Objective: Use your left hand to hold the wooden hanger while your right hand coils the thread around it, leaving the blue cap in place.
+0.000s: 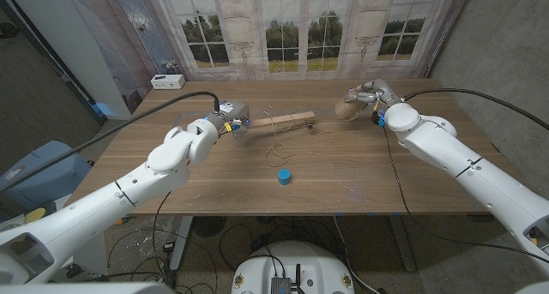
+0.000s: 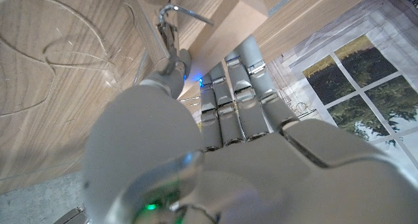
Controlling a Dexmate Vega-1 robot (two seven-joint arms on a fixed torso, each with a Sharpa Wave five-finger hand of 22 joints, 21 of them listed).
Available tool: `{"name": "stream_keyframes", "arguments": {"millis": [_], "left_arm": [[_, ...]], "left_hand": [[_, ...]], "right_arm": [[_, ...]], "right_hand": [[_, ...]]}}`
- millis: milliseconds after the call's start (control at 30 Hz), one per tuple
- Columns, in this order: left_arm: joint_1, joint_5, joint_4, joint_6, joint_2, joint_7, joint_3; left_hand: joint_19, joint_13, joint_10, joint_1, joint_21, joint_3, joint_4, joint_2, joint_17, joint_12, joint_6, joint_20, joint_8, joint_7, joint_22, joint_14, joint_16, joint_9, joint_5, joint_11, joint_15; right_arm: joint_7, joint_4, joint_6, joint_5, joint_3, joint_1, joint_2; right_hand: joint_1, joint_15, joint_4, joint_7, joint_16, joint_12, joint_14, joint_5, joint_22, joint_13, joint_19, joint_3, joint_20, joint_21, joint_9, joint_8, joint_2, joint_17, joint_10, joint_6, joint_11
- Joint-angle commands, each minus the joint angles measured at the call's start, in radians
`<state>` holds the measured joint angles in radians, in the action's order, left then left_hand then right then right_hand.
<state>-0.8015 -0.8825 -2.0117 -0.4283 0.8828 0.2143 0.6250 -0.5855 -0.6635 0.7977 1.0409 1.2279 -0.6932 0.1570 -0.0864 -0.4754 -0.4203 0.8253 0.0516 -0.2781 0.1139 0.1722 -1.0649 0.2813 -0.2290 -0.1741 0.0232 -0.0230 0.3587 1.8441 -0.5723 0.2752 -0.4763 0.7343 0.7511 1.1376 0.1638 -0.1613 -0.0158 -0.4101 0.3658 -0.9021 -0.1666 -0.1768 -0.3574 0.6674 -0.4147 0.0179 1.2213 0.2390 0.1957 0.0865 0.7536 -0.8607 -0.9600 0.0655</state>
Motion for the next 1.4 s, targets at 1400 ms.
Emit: {"name": "stream_keyframes", "arguments": {"millis": [1400], "left_arm": [[0.098,0.043,0.023,-0.024,0.014,0.222,0.068]], "left_hand": [[0.2,0.154,-0.031,-0.237,-0.143,0.096,-0.088,0.034,0.149,0.24,-0.042,-0.026,0.097,-0.141,0.0,0.195,-0.099,-0.089,0.004,-0.097,0.202]], "right_arm": [[-0.056,0.034,-0.507,-0.212,-0.288,-0.191,-0.007]], "right_hand": [[-0.192,-0.328,0.182,0.038,0.167,-0.149,-0.057,-0.017,0.011,0.059,-0.131,0.147,-0.018,-0.068,-0.04,-0.012,-0.141,-0.147,0.117,0.147,-0.042]]}}
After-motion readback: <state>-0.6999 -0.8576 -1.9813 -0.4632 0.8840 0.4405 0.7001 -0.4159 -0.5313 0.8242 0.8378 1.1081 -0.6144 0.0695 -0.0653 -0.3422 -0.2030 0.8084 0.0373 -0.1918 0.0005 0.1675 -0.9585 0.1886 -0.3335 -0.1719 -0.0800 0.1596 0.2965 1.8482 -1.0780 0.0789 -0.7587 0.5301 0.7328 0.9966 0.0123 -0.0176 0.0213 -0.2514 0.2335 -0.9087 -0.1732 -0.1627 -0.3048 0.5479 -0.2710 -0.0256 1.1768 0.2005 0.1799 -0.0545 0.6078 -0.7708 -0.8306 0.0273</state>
